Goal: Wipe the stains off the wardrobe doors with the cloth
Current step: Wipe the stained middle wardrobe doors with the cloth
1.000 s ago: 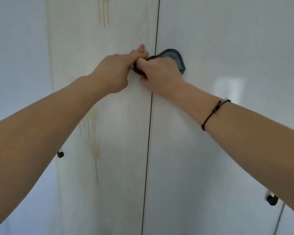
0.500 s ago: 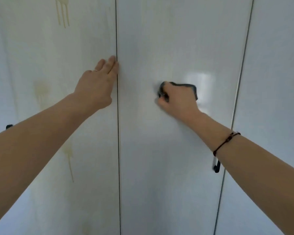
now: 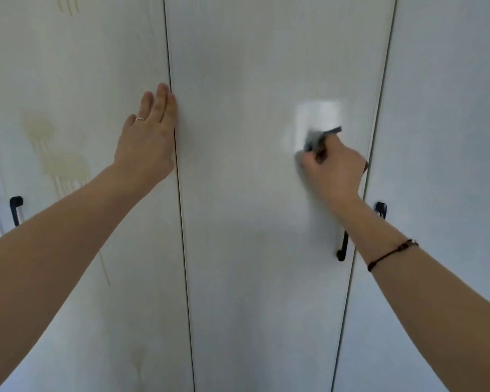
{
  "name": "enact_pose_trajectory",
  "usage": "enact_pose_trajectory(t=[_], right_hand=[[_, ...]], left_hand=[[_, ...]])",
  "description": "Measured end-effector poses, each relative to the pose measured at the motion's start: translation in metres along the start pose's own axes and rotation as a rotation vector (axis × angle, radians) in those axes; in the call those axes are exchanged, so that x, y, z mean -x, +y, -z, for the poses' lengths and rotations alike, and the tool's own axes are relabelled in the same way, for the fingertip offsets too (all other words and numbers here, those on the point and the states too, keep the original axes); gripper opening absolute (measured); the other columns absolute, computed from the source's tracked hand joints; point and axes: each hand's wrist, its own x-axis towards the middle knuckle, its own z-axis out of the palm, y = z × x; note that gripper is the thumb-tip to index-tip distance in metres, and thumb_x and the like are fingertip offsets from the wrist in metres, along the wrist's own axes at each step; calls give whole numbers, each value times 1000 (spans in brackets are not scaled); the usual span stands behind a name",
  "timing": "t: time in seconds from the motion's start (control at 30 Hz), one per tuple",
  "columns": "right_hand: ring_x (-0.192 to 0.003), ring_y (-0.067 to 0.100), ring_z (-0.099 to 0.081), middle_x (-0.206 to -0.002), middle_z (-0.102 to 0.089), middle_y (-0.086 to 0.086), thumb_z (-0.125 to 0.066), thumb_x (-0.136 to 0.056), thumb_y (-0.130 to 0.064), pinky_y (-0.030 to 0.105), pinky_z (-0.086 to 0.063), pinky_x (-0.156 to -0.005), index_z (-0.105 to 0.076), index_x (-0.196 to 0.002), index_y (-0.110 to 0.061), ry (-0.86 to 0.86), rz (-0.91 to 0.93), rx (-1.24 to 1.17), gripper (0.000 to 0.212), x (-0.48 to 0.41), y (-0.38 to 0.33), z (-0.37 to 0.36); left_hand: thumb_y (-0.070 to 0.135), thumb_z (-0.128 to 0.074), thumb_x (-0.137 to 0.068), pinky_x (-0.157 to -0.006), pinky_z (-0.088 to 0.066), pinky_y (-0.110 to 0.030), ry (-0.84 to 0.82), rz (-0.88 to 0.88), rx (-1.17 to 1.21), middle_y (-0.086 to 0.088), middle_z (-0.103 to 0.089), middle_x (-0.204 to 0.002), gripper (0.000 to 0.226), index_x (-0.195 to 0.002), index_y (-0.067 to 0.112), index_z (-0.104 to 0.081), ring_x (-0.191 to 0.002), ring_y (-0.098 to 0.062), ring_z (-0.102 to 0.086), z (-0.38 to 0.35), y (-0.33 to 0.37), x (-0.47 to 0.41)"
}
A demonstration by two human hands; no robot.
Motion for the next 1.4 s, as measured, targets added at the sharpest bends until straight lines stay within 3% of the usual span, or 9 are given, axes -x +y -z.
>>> enact_pose_trajectory(t=[0.17, 0.47, 0.57, 0.73, 0.83, 0.97, 1.1, 1.33, 1.4], right_hand=[[-50, 15, -35, -58, -38, -8, -51, -79, -26, 23, -21, -48, -47, -80, -15, 191, -137, -25, 12, -20, -8, 2], [-42, 9, -35, -52, -38, -8, -62, -82, -18, 23, -29, -38, -40, -66, -17, -262, 8, -54, 27, 216, 50, -56], [-41, 3, -27, -51, -33, -10, -70, -82, -13, 18, -17, -41, -38, -68, -17, -556, -42, 32, 35, 274, 67, -53], [-43, 10, -43, -55, -54, 8, -61, -87, -10, 19, -36, -42, -45, -73, -6, -573, -604, -363, 22, 298, 54, -26], [-55, 19, -48, -61, -54, 6, -57, -94, -11, 25, -43, -49, -53, -73, -10, -459, -1089, -874, 21, 286, 17, -1], [-64, 20, -59, -69, -57, 2, -51, -95, -22, 30, -52, -68, -61, -63, -16, -605, -1493, -1474, 34, 292, -41, 46], [-71, 24, -61, -74, -62, 7, -47, -92, -27, 34, -53, -72, -64, -66, -13, -663, -1520, -1580, 34, 307, -85, 93], [-102, 36, -69, -107, -71, 25, -44, -101, -26, 51, -52, -96, -70, -93, -5, -731, -1304, -1255, 34, 351, -97, 151], [-99, 31, -65, -102, -70, 20, -43, -102, -20, 44, -53, -88, -69, -94, -7, -687, -1234, -1134, 30, 363, -85, 169]], left_hand=[[-3, -67, -69, -113, -35, -54, -51, 16, -57, -14, 3, -167, 111, -158, 2, 0, -152, -37, -10, -14, 3, 25], [4, -57, -82, -122, -20, -50, -372, -20, -113, -7, 16, -166, 97, -159, 8, 3, -154, -31, 4, -53, 24, 140], [4, -54, -87, -122, -21, -45, -532, -47, -112, -10, -1, -167, 85, -158, 6, -8, -154, -30, -5, -57, 30, 187], [-1, -50, -86, -100, -48, -38, -623, 64, 122, -3, -61, -133, 48, -131, 15, -60, -122, -24, -56, -59, 32, 261], [16, -59, -95, -97, -49, -30, -627, 173, 385, 4, -68, -125, 33, -126, 20, -68, -112, -15, -63, -51, 42, 290], [39, -64, -95, -89, -46, -14, -704, 344, 914, 16, -65, -125, 37, -129, 25, -65, -103, 5, -64, -15, 82, 318], [52, -58, -92, -100, -52, -35, -769, 365, 1309, 19, -67, -123, 46, -132, 29, -61, -108, 3, -65, 29, 114, 341], [27, -79, -82, -71, -60, -31, -758, 410, 1329, 12, -73, -84, 20, -100, 30, -69, -72, -4, -69, 63, 145, 383], [22, -79, -82, -63, -57, -28, -766, 487, 1405, 9, -72, -77, 12, -87, 28, -69, -70, -8, -68, 58, 151, 392]])
